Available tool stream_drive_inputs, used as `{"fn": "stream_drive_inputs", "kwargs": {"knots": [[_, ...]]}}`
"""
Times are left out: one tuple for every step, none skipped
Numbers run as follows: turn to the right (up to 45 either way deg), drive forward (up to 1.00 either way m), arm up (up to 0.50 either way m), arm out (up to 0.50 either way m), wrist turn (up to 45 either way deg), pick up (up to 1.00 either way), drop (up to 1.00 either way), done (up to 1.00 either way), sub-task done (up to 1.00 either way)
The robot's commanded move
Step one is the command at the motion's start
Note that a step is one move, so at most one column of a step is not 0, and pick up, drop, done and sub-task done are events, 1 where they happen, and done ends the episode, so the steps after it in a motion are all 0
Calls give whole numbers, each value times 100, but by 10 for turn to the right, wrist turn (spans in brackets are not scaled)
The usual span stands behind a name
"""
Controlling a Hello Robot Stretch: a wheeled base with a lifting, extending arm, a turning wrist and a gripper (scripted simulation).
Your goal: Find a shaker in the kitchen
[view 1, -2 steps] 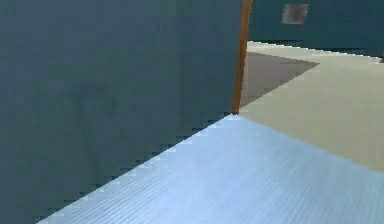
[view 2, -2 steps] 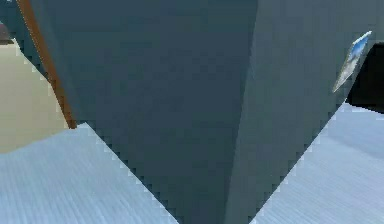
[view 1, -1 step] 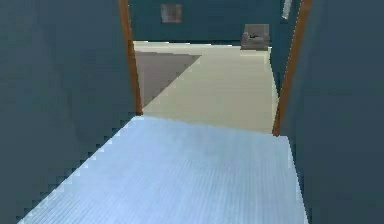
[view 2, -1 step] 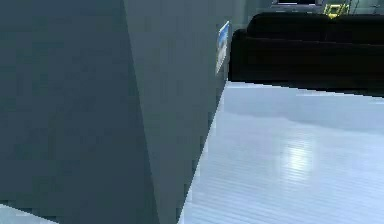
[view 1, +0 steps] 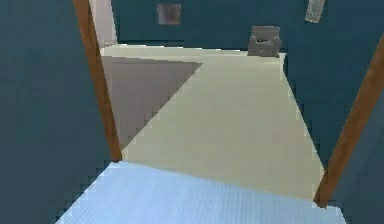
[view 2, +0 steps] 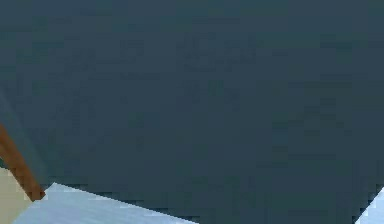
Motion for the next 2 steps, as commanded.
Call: {"fn": "stream_drive_inputs", "kwargs": {"knots": [[30,0,0,0,0,0,0,0,0],[0,100,0,0,0,0,0,0,0]]}}
